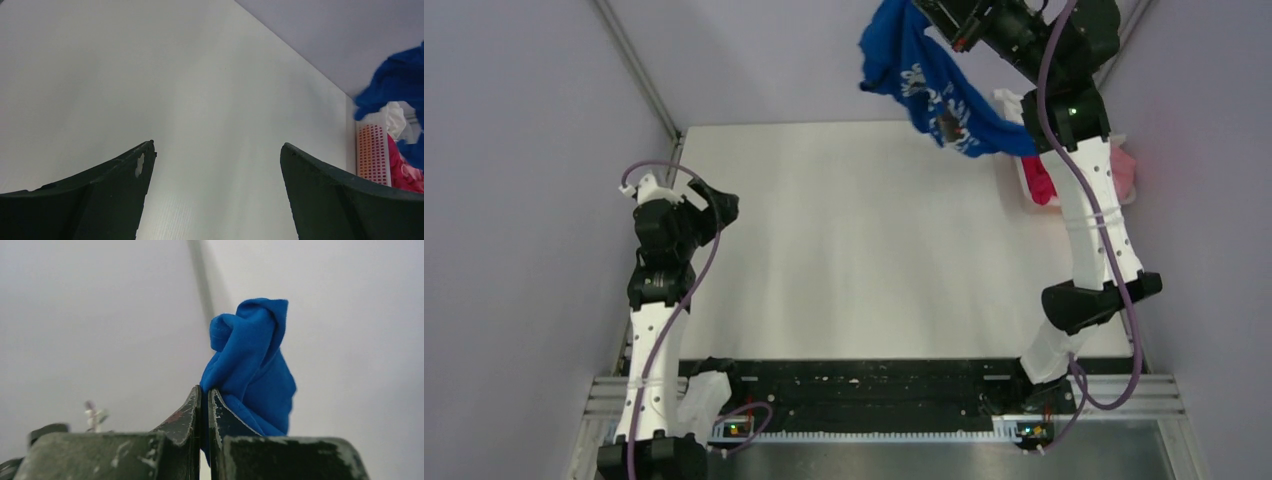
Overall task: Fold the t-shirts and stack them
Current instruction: Move the tshirt to the center of the board, then flatten out the tshirt
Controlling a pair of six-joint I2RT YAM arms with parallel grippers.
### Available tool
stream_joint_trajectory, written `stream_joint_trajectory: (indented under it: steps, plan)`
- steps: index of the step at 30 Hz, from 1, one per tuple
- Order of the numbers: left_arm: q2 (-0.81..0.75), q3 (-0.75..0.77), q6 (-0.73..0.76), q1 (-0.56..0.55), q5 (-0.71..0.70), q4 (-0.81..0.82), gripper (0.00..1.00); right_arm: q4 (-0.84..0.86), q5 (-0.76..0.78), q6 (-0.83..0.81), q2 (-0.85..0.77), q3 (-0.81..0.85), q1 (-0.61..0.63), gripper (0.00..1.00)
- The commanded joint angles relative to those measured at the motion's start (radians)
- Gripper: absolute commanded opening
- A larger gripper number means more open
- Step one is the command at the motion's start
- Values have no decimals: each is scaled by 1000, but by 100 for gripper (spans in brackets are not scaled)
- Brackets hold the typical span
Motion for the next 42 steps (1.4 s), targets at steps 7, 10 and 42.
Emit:
stream_joint_trajectory:
  steps: [7,10,42]
  plan:
    - [-67,4,-53,-6,4,-91,99,66,84,0,-260,-390,76,0]
    - [-68,-11,-68,-5,18,-105,99,30,320,-55,-386,-689,67,0]
    - [694,-48,-135,-236,-147,-246,81,-45,712,-67,-411,-1509,282,99]
